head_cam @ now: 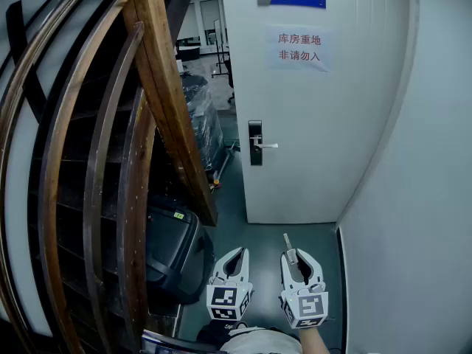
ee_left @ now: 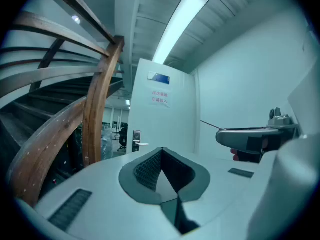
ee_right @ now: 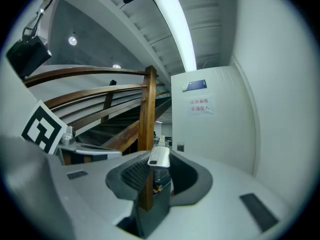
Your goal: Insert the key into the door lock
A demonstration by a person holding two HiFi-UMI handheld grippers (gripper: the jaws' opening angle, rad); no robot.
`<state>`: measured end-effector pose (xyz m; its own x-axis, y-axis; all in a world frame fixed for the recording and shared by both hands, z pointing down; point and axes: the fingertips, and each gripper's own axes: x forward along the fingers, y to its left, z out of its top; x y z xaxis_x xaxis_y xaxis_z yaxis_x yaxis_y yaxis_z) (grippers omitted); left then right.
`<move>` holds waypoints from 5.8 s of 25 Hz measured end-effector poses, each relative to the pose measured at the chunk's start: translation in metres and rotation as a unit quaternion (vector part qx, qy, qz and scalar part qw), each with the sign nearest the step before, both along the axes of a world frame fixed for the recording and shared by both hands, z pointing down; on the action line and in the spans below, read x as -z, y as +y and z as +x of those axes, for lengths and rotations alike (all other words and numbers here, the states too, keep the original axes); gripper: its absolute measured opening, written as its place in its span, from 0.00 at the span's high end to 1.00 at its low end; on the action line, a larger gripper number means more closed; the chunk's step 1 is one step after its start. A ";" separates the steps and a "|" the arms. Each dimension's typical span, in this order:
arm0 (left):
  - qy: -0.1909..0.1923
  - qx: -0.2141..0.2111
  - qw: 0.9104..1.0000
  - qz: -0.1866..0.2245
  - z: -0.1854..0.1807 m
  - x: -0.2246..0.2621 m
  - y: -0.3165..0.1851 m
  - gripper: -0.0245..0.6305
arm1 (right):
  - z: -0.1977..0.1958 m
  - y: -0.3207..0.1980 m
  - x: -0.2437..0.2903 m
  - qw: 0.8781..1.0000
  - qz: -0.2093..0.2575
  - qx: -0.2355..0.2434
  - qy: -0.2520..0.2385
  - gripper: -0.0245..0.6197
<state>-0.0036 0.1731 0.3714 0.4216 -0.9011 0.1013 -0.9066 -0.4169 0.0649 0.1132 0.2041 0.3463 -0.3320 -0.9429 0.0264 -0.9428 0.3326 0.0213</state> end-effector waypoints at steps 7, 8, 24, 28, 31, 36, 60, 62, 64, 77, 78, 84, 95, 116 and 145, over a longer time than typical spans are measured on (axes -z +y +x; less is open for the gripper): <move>0.003 0.002 1.000 -0.001 -0.004 -0.003 -0.008 0.96 | -0.004 -0.008 -0.002 1.000 -0.001 0.001 0.002 0.78; 0.004 0.003 1.000 -0.002 -0.005 -0.004 -0.009 0.96 | -0.005 -0.009 -0.003 1.000 -0.002 0.001 0.003 0.78; 0.015 0.002 1.000 -0.019 -0.041 -0.019 -0.018 0.96 | -0.038 -0.021 -0.011 1.000 -0.007 -0.001 -0.002 0.78; 0.016 0.000 0.999 -0.035 -0.059 -0.031 -0.018 0.96 | -0.058 -0.024 -0.021 1.000 -0.022 0.001 -0.002 0.78; 0.018 0.000 0.999 -0.051 -0.070 -0.044 -0.022 0.96 | -0.074 -0.027 -0.029 0.999 -0.034 0.009 -0.001 0.78; 0.018 -0.007 0.997 -0.071 -0.068 -0.060 -0.038 0.96 | -0.084 -0.042 -0.039 0.998 -0.055 0.021 0.007 0.78; -0.007 0.035 0.997 -0.061 -0.014 -0.061 -0.250 0.96 | -0.045 -0.258 -0.063 0.994 -0.072 0.086 -0.006 0.78; -0.007 0.034 0.997 -0.063 -0.014 -0.064 -0.263 0.96 | -0.045 -0.272 -0.070 0.993 -0.081 0.082 -0.004 0.78; -0.006 0.030 0.997 -0.064 -0.015 -0.067 -0.278 0.96 | -0.045 -0.287 -0.079 0.993 -0.091 0.076 -0.002 0.78; -0.022 -0.025 0.997 -0.076 -0.039 -0.090 -0.374 0.96 | -0.079 -0.381 -0.110 0.992 -0.122 0.020 0.018 0.78; -0.021 -0.027 0.996 -0.077 -0.041 -0.092 -0.379 0.96 | -0.081 -0.388 -0.113 0.992 -0.127 0.017 0.021 0.78; -0.015 -0.028 0.995 -0.098 -0.050 -0.125 -0.400 0.96 | -0.081 -0.433 -0.154 0.988 -0.150 0.005 0.036 0.78; -0.007 0.021 0.992 -0.122 -0.080 -0.225 -0.397 0.96 | -0.057 -0.542 -0.238 0.989 -0.136 -0.019 0.049 0.78; -0.002 0.037 0.990 -0.136 -0.087 -0.274 -0.429 0.96 | -0.042 -0.636 -0.277 0.987 -0.144 -0.031 0.062 0.78; -0.006 0.052 0.988 -0.148 -0.105 -0.245 -0.443 0.96 | -0.056 -0.613 -0.256 0.988 -0.134 -0.073 -0.011 0.65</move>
<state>-0.1090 -0.2701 0.6168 0.3253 -0.8698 0.3710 -0.9451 -0.2854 0.1595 0.0576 -0.4088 0.6018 -0.1969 -0.9410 0.2753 -0.9803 0.1846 -0.0703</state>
